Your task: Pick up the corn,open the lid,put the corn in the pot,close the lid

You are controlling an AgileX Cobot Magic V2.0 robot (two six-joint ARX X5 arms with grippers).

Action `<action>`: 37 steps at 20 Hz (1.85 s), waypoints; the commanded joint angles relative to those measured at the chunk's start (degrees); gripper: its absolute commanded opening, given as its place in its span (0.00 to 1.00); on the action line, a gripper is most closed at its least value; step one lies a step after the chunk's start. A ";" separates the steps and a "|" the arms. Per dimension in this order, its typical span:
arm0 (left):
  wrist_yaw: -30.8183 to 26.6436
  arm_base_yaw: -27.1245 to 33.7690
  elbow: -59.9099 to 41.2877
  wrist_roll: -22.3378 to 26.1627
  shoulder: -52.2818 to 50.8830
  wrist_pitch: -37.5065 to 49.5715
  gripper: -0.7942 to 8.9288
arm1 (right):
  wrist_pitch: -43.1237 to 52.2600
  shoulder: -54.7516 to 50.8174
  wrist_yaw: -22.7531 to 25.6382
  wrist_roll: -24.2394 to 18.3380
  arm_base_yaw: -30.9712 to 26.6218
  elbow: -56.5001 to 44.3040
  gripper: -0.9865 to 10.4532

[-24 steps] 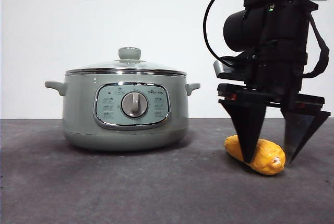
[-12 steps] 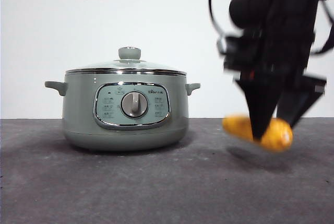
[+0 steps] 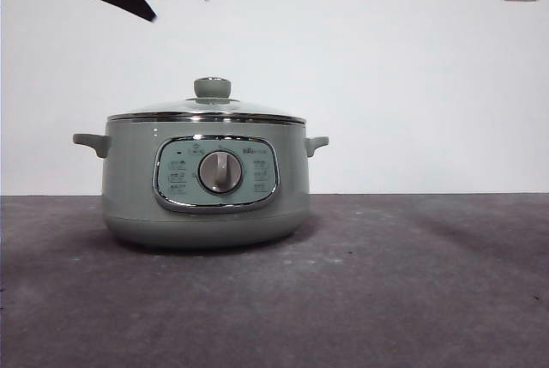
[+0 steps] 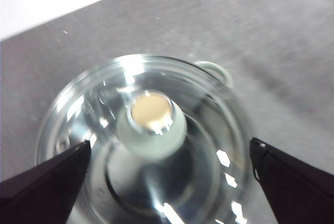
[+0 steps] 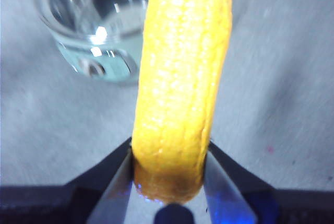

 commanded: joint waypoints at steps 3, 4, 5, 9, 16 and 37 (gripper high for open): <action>-1.75 -0.87 1.79 2.67 7.50 4.39 0.75 | -1.01 -3.45 0.07 1.03 0.02 1.20 0.08; -2.84 -0.87 1.79 2.67 8.70 5.29 0.75 | -1.73 -3.76 0.07 1.36 0.02 1.55 0.08; -3.56 -0.87 1.79 2.67 9.88 6.21 0.75 | -2.43 -4.00 0.04 1.75 0.02 1.88 0.08; -3.50 -0.90 1.79 2.62 12.11 8.15 0.65 | -2.93 -4.13 0.07 1.88 0.02 2.19 0.08; -3.54 -1.84 1.79 1.75 15.34 8.35 0.65 | -2.69 -4.13 0.07 1.88 0.02 2.19 0.08; -3.30 -1.25 2.03 -1.75 11.10 9.92 0.07 | -2.49 -4.02 1.92 1.64 0.02 2.19 0.08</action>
